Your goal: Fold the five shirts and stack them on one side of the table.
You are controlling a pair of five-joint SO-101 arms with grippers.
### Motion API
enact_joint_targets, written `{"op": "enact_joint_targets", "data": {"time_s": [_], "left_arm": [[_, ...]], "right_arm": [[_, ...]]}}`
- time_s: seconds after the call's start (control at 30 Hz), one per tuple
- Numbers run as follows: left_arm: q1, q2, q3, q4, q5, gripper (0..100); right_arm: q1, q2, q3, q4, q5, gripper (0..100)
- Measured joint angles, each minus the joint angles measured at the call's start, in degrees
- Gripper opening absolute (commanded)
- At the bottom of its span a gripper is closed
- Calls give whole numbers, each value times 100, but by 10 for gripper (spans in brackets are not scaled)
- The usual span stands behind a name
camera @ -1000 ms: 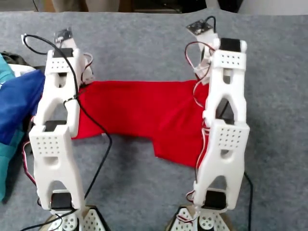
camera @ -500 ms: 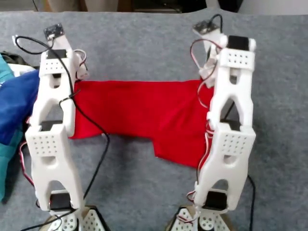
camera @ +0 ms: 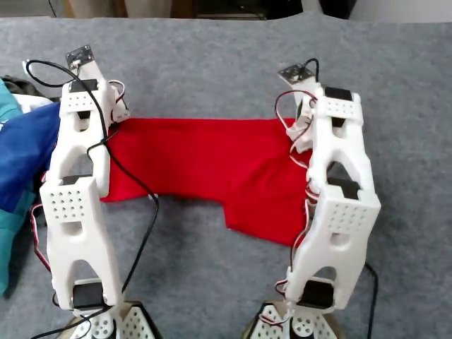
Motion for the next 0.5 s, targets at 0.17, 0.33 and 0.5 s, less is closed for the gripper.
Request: {"op": "enact_joint_targets", "data": {"time_s": [0.17, 0.33, 0.5], "left_arm": [[-114, 0, 0, 0, -9, 19], [-132, 9, -167, 176, -9, 19], [53, 9, -800, 985, -26, 19]], "right_arm": [[44, 167, -325, 185, 0, 5], [18, 167, -360, 255, 325, 5], [-105, -334, -176, 308, 404, 5]]}}
